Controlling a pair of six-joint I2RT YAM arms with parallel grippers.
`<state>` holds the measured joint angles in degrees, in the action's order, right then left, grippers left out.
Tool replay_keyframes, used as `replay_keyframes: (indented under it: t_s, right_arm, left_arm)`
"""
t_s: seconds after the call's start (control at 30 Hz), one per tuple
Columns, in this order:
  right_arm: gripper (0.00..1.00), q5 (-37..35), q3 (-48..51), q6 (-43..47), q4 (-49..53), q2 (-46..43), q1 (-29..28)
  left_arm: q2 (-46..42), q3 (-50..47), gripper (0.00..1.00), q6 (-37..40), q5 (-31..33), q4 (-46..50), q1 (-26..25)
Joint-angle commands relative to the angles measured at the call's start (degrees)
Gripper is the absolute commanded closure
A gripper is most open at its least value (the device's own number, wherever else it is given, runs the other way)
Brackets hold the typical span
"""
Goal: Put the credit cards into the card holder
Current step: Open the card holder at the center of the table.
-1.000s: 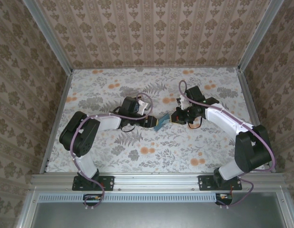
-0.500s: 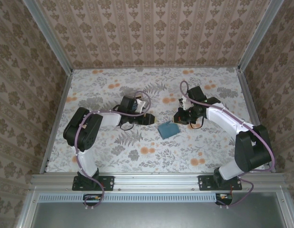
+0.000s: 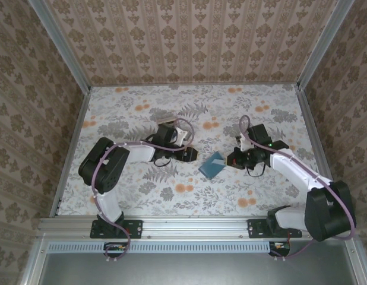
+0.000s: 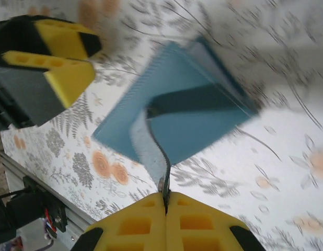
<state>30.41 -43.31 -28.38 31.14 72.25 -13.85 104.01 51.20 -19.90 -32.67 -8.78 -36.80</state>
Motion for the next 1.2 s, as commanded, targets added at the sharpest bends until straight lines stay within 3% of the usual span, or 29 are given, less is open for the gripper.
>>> replay_keyframes:
  t_s: [0.0, 0.2, 0.3, 0.43, 0.6, 1.0, 1.17]
  right_arm:
    - [1.00, -1.17, 3.11, -2.65, 3.29, -5.50, 1.87]
    - [1.00, -2.45, 6.66, -5.11, 4.75, -10.15, 5.62]
    - [1.00, -9.93, 5.54, -4.88, 11.15, -9.25, 7.55]
    - [1.00, -11.99, 4.51, -4.46, 12.35, -5.95, 10.80]
    - [1.00, -15.24, 2.54, -3.51, 12.25, -2.09, 10.95]
    - [1.00, -14.32, -2.19, -1.60, 8.73, 7.03, 8.18]
    - [1.00, -13.36, -1.81, -1.84, 6.85, 7.03, 7.87]
  left_arm:
    - [-3.05, 0.57, 0.36, 5.60, 9.21, 6.68, -3.81]
    - [-4.81, -1.32, 0.36, 3.48, 12.88, 6.61, -5.22]
    - [-6.99, -3.36, 0.36, 2.03, 13.50, 4.82, -5.21]
    - [-9.05, -4.06, 0.34, 3.38, 11.66, 5.62, -5.38]
    - [-6.55, -1.90, 0.33, 1.09, 6.36, 6.69, -5.79]
    - [-1.85, -1.82, 0.28, -10.69, -3.73, -9.26, -7.41]
    - [1.58, -0.53, 0.37, -12.35, -5.32, -10.29, -7.94]
